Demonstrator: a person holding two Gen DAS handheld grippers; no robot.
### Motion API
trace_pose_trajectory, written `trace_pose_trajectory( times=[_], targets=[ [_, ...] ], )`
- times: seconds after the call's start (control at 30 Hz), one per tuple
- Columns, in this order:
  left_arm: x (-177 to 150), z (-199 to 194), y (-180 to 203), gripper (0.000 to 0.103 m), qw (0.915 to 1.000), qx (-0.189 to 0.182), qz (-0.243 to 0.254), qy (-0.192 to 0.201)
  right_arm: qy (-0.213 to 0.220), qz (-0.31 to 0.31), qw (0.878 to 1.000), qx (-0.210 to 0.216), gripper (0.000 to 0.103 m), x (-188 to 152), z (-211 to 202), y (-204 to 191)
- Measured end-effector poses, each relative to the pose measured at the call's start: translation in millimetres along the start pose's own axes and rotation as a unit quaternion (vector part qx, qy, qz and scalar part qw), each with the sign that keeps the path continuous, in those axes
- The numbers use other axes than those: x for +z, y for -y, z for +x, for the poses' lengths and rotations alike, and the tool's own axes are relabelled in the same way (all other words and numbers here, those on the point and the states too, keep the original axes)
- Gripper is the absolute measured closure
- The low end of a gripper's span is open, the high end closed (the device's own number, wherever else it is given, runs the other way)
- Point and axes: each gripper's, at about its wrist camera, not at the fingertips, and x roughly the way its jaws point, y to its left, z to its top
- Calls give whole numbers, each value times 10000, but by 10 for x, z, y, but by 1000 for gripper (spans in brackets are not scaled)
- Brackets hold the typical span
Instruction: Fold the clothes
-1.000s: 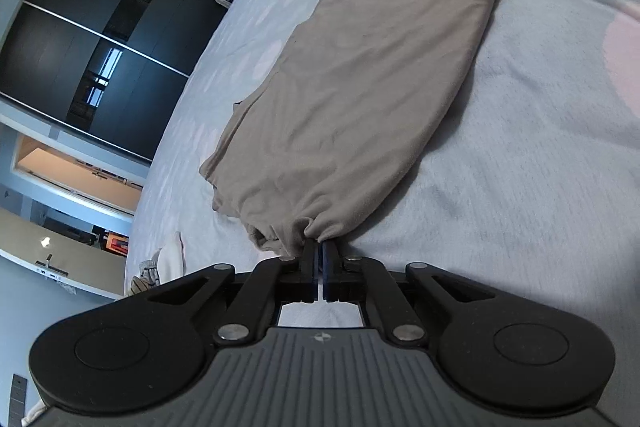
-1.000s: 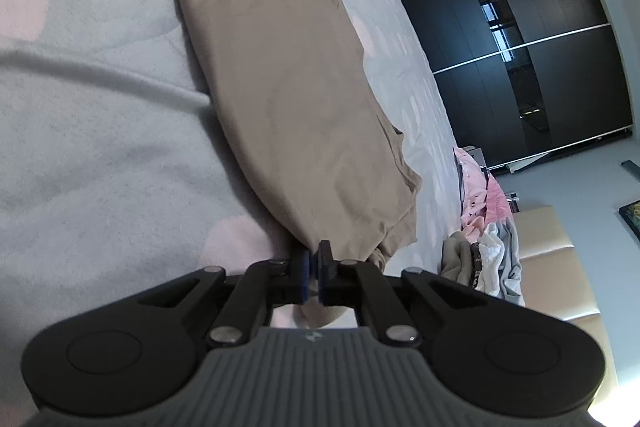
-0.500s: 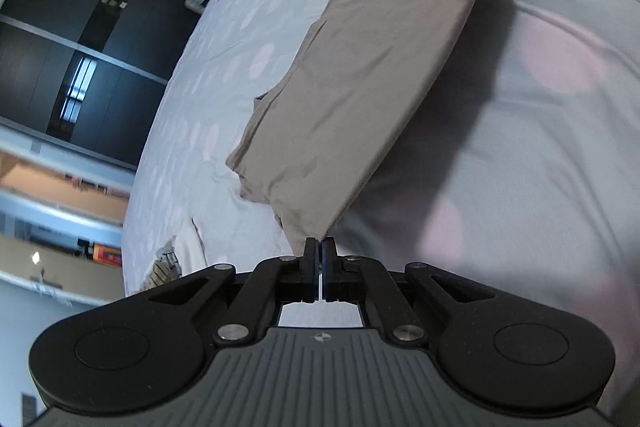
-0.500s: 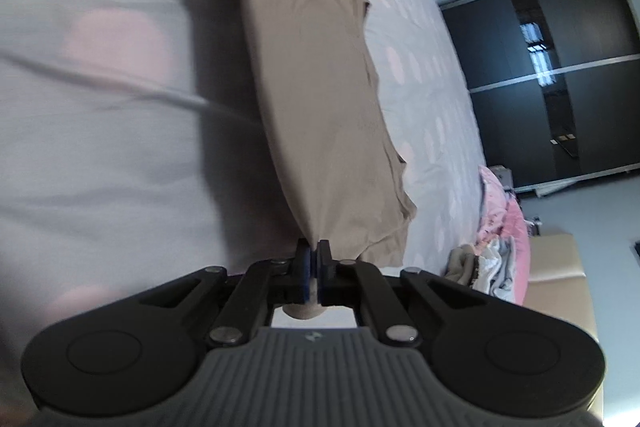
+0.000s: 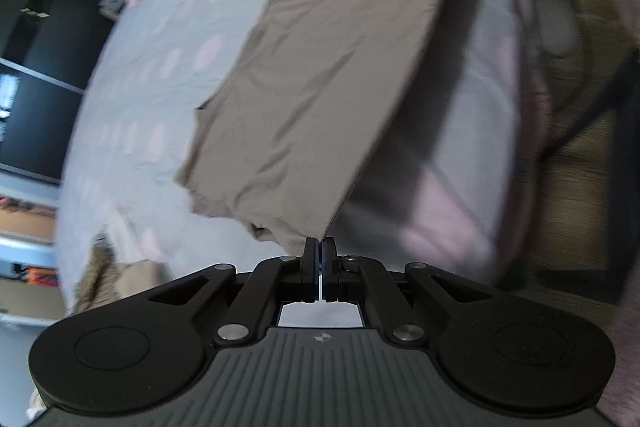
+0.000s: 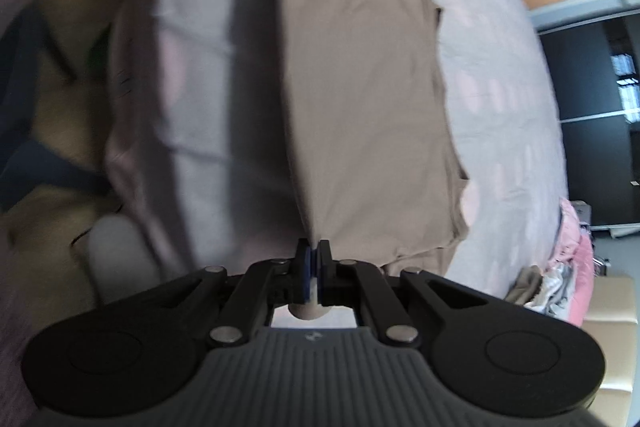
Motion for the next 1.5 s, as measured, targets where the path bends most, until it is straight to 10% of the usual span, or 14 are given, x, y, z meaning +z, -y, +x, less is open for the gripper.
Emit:
trace_pose_trajectory(
  times=[0.77,1.3,1.5],
  targets=[
    [-52,318,123,103,9966,-772,75,-280,-159,-303,9968,717,96,-52,110,-131],
    [361,101,-269,103,9759,-449,-2074,499,837,466,9954,93,95,153,-114,51],
    [489,30,-228,103,9637,-226,-2577,661,1128,827,9901,-101,74,267,-209,160]
  ],
)
